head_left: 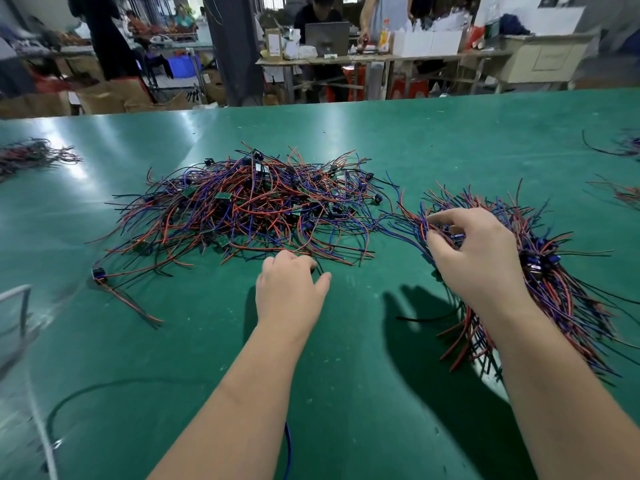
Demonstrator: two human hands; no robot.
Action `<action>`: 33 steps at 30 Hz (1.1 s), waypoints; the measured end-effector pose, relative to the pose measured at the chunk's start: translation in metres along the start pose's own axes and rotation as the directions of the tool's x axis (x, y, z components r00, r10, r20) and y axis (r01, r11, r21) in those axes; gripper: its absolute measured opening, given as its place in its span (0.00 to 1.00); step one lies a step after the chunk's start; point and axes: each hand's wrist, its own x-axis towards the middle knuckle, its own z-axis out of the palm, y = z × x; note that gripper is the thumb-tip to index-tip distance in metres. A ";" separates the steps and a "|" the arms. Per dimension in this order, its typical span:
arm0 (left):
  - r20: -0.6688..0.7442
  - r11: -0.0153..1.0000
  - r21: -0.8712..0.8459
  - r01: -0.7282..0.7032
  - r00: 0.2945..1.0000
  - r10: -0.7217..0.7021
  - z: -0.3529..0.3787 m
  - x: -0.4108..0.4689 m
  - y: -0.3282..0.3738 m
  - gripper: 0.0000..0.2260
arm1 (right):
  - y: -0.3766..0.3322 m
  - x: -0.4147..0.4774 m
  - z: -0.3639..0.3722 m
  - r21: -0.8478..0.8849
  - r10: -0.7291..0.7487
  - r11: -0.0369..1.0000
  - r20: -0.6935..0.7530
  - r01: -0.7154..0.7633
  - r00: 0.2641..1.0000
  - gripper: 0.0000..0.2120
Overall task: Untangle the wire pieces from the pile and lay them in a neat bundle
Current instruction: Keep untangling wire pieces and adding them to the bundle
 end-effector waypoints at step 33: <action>0.546 0.144 -0.830 0.539 0.838 0.009 -0.027 -0.007 0.035 0.13 | -0.028 -0.014 0.003 0.749 -0.024 0.236 0.641 -0.619 0.767 0.10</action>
